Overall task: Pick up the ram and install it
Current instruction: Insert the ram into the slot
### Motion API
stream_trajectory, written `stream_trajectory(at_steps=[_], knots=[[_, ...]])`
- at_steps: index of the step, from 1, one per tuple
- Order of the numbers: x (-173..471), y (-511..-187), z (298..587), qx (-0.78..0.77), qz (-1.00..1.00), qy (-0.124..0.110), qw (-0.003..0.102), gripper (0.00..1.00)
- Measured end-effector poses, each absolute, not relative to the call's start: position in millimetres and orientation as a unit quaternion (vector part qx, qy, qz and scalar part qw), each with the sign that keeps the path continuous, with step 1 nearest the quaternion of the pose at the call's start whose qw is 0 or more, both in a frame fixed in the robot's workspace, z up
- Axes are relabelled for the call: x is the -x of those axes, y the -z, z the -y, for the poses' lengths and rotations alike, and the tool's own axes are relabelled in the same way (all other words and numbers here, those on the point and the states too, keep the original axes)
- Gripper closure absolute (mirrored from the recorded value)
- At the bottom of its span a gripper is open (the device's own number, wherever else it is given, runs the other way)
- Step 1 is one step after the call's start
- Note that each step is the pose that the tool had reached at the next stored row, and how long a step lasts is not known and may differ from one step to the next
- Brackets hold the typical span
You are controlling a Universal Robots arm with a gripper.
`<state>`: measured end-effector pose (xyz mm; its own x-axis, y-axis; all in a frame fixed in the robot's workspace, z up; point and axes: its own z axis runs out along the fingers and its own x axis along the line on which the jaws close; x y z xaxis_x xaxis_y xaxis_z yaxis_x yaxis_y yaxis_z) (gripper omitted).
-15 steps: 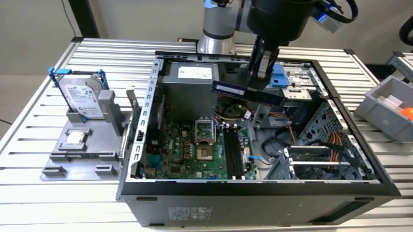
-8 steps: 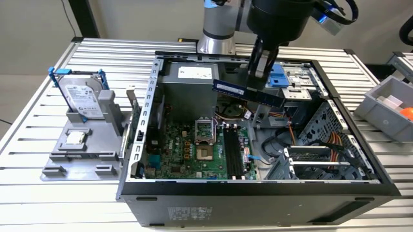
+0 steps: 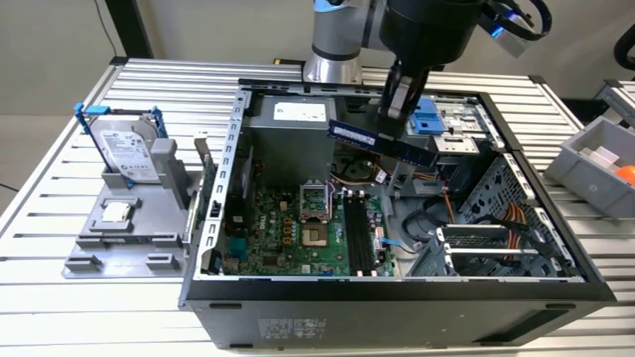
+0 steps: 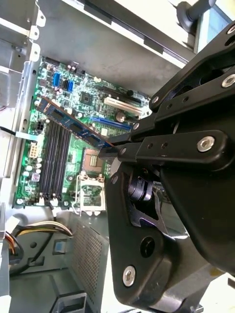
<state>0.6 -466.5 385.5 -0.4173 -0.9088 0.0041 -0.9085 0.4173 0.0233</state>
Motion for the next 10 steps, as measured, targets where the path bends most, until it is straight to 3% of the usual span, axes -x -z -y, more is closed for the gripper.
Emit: stream_trajectory(at_steps=[10], knots=[[-0.6,-385.5,466.5,-0.519,0.855,0.009,0.008,1.00]])
